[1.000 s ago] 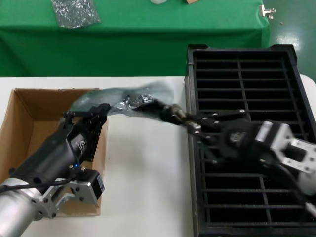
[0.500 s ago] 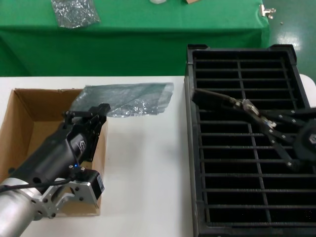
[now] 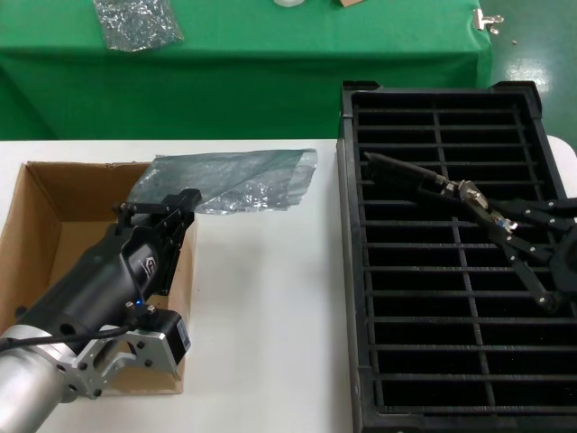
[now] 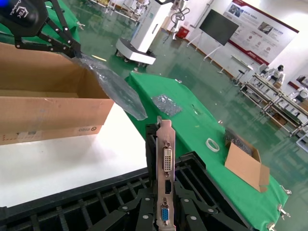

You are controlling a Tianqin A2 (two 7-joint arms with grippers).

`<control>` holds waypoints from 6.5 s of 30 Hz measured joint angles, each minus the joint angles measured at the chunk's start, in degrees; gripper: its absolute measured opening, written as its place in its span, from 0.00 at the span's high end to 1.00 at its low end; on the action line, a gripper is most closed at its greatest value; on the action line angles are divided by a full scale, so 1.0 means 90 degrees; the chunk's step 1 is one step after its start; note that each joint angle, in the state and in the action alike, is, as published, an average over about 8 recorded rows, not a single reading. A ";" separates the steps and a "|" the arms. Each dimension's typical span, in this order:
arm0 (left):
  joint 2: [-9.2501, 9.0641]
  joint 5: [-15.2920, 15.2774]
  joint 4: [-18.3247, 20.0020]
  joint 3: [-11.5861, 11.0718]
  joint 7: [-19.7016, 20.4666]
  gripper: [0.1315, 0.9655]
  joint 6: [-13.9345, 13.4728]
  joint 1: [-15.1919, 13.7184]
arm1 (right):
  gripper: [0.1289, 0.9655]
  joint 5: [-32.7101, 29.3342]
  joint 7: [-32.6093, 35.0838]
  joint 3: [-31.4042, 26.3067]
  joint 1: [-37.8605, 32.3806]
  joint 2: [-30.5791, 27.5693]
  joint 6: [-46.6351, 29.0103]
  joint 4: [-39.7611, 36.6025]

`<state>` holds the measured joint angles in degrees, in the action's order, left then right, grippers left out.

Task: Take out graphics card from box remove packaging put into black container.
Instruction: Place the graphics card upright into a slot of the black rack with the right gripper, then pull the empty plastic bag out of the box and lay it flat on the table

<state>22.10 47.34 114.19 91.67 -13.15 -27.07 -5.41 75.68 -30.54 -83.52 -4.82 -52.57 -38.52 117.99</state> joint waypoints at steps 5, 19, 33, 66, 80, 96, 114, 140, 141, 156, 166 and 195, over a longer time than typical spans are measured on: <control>0.0000 0.0000 0.0000 0.0000 0.0000 0.99 0.0000 0.0000 | 0.93 -0.0006 -0.0002 -0.0003 -0.0002 0.0004 0.0003 0.0000; 0.0000 -0.0001 0.0000 0.0000 0.0000 0.99 0.0000 0.0000 | 0.93 -0.0311 0.0165 -0.0614 -0.0583 -0.0200 -0.0520 0.0000; 0.0001 -0.0001 0.0000 0.0000 0.0001 0.99 0.0001 0.0000 | 0.93 0.0209 0.0847 -0.1457 -0.2649 -0.1535 -0.2968 0.0002; 0.0001 -0.0001 0.0000 0.0001 0.0001 0.99 0.0001 0.0000 | 0.93 -0.0930 0.0316 -0.3859 -0.5687 0.0144 -0.5701 -0.1042; 0.0001 -0.0001 0.0000 0.0001 0.0001 0.99 0.0001 0.0000 | 0.93 -0.0960 0.0016 -0.4384 -0.6146 0.0279 -0.5711 -0.1536; 0.0001 -0.0001 0.0000 0.0001 0.0001 0.99 0.0001 0.0000 | 0.93 -0.1379 0.0233 -0.4456 -0.6188 0.0532 -0.5708 -0.1990; 0.0001 -0.0001 0.0000 0.0001 0.0001 0.99 0.0001 0.0000 | 0.91 -0.1636 0.0354 -0.4611 -0.6158 0.0902 -0.5709 -0.1985; -0.0024 -0.0020 0.0007 -0.0006 0.0022 0.99 -0.0026 -0.0005 | 0.42 -0.1635 0.0425 -0.4342 -0.5966 0.0846 -0.5654 -0.1766; -0.0062 -0.0050 0.0020 -0.0016 0.0058 0.99 -0.0069 -0.0013 | 0.42 -0.1634 0.0425 -0.4343 -0.5967 0.0845 -0.5653 -0.1766; -0.1980 -0.0947 0.0378 -0.0212 0.2611 0.99 -0.1983 -0.0513 | 0.13 -0.1622 0.0416 -0.4366 -0.5979 0.0832 -0.5638 -0.1766; -0.2405 -0.0644 -0.0365 -0.0094 0.5176 0.99 -0.2477 -0.0591 | 0.03 -0.1618 0.0413 -0.4374 -0.5983 0.0828 -0.5632 -0.1766; -0.2277 -0.2843 -0.2608 0.0164 0.7990 0.93 -0.1715 -0.1656 | 0.00 -0.1612 0.0409 -0.4386 -0.5989 0.0821 -0.5624 -0.1766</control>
<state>1.60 21.76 90.72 93.15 58.76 -42.50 -20.32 61.17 -26.87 -122.99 -58.72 -45.18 -89.14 102.10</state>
